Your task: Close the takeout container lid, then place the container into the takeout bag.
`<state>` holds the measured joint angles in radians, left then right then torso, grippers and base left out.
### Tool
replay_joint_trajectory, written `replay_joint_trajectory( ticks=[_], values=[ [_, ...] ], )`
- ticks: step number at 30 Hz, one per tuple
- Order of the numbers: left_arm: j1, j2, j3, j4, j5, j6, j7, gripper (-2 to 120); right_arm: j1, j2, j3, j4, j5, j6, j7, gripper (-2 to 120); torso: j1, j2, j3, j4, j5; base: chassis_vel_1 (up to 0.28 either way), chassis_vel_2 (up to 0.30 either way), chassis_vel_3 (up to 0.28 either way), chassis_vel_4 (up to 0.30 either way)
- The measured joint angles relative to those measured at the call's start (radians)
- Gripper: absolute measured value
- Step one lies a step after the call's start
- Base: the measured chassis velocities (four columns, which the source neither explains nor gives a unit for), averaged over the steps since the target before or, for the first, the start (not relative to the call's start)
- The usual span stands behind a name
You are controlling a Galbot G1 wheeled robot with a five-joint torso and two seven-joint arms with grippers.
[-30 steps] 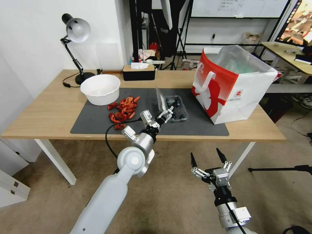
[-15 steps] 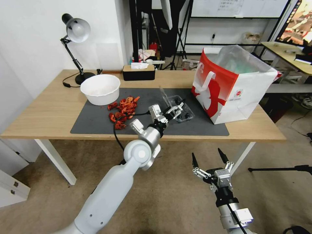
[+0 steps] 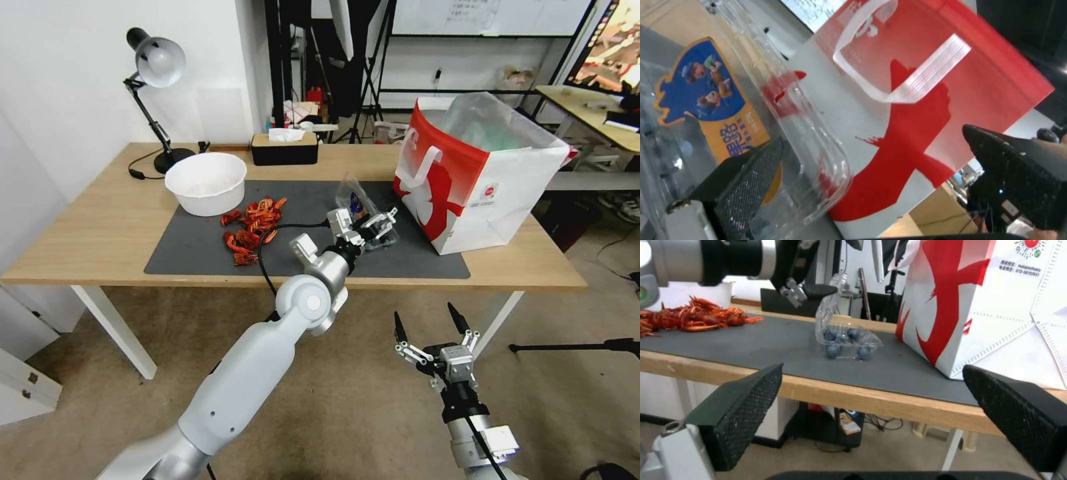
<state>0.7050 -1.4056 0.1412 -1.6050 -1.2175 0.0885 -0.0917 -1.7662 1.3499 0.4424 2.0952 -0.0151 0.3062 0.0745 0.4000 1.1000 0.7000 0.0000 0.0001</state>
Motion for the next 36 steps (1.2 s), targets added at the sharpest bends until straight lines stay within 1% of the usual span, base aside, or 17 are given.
replay_joint_trajectory(
  ticks=[6, 9, 10, 13, 14, 17, 18, 19, 22, 24, 26, 27, 29, 30, 33, 34, 36],
  values=[
    [-0.020, -0.005, 0.014, 0.022, -0.007, 0.020, -0.014, 100, 0.002, 0.001, -0.001, 0.002, 0.000, -0.001, 0.000, 100, 0.000, 0.000, 0.000, 0.0001, -0.0001, 0.000, 0.000, 0.000, 0.000],
    [-0.037, -0.016, 0.018, 0.036, -0.019, 0.047, -0.078, 100, 0.002, 0.001, -0.001, 0.009, 0.000, -0.002, 0.000, 100, 0.000, 0.000, 0.000, 0.0000, -0.0001, 0.000, 0.000, 0.000, 0.000],
    [-0.037, -0.016, 0.018, 0.036, -0.019, 0.047, -0.078, 100, 0.002, 0.001, -0.001, 0.009, 0.000, -0.002, 0.000, 100, 0.000, 0.000, 0.000, 0.0000, -0.0001, 0.000, 0.000, 0.000, 0.000],
    [-0.053, -0.020, 0.021, 0.044, -0.027, 0.082, -0.154, 89, 0.002, -0.002, 0.003, 0.017, 0.006, -0.005, 0.000, 100, 0.000, 0.000, 0.000, 0.0000, -0.0001, 0.000, 0.000, 0.000, 0.000],
    [-0.053, -0.020, 0.021, 0.044, -0.027, 0.082, -0.154, 89, 0.002, -0.002, 0.003, 0.017, 0.006, -0.005, 0.000, 100, 0.000, 0.000, 0.000, 0.0000, -0.0001, 0.000, 0.000, 0.000, 0.000],
    [-0.063, -0.016, 0.027, 0.045, -0.027, 0.106, -0.204, 76, 0.005, -0.007, 0.009, 0.021, 0.014, -0.006, 0.000, 100, 0.000, 0.000, 0.000, 0.0001, 0.0000, 0.000, 0.000, 0.000, 0.000],
    [-0.063, -0.016, 0.027, 0.045, -0.027, 0.106, -0.204, 76, 0.005, -0.007, 0.009, 0.021, 0.014, -0.006, 0.000, 100, 0.000, 0.000, 0.000, 0.0001, 0.0000, 0.000, 0.000, 0.000, 0.000],
    [-0.066, -0.015, 0.029, 0.045, -0.027, 0.115, -0.218, 69, 0.005, -0.009, 0.010, 0.023, 0.016, -0.006, 0.000, 100, 0.000, 0.000, 0.000, 0.0001, -0.0001, 0.000, 0.000, 0.000, 0.000],
    [-0.072, -0.011, 0.034, 0.045, -0.021, 0.130, -0.240, 61, 0.005, -0.009, 0.011, 0.024, 0.019, -0.007, -0.001, 100, 0.000, 0.000, 0.000, 0.0001, -0.0001, 0.000, 0.000, 0.000, 0.000],
    [-0.079, -0.007, 0.041, 0.045, -0.016, 0.140, -0.261, 49, 0.009, -0.011, 0.012, 0.029, 0.028, -0.008, -0.004, 100, 0.000, 0.000, 0.000, 0.0000, -0.0001, 0.000, 0.000, 0.000, 0.000],
    [-0.081, -0.006, 0.042, 0.045, -0.014, 0.142, -0.264, 48, 0.010, -0.012, 0.012, 0.030, 0.031, -0.008, -0.005, 100, 0.000, 0.000, 0.000, 0.0000, 0.0000, 0.000, 0.000, 0.000, 0.000],
    [-0.086, -0.002, 0.047, 0.047, -0.007, 0.146, -0.271, 39, 0.019, -0.018, 0.016, 0.042, 0.063, -0.016, -0.015, 100, 0.000, 0.000, 0.000, 0.0000, -0.0001, 0.000, 0.000, 0.000, 0.000],
    [-0.091, 0.004, 0.053, 0.047, -0.003, 0.148, -0.274, 30, 0.032, -0.029, 0.021, 0.062, 0.128, -0.039, -0.029, 100, 0.000, 0.000, 0.000, 0.0000, -0.0001, 0.000, 0.000, 0.000, 0.000],
    [-0.091, 0.004, 0.053, 0.047, -0.003, 0.148, -0.274, 30, 0.032, -0.029, 0.021, 0.062, 0.128, -0.039, -0.029, 100, 0.000, 0.000, 0.000, 0.0000, -0.0001, 0.000, 0.000, 0.000, 0.000],
    [-0.098, 0.017, 0.064, 0.047, -0.005, 0.148, -0.274, 17, 0.070, -0.064, 0.027, 0.097, 0.283, -0.093, -0.051, 100, 0.000, 0.000, 0.000, 0.0001, -0.0002, 0.000, 0.000, 0.000, 0.000],
    [-0.098, 0.017, 0.064, 0.047, -0.005, 0.148, -0.274, 17, 0.070, -0.064, 0.027, 0.097, 0.283, -0.093, -0.051, 100, 0.000, 0.000, 0.000, 0.0001, -0.0002, 0.000, 0.000, 0.000, 0.000],
    [-0.101, 0.022, 0.067, 0.049, -0.009, 0.148, -0.274, 7, 0.122, -0.093, 0.042, 0.111, 0.419, -0.140, -0.060, 100, 0.000, 0.000, 0.000, 0.0001, -0.0001, 0.000, 0.000, 0.000, 0.000]
  ],
)
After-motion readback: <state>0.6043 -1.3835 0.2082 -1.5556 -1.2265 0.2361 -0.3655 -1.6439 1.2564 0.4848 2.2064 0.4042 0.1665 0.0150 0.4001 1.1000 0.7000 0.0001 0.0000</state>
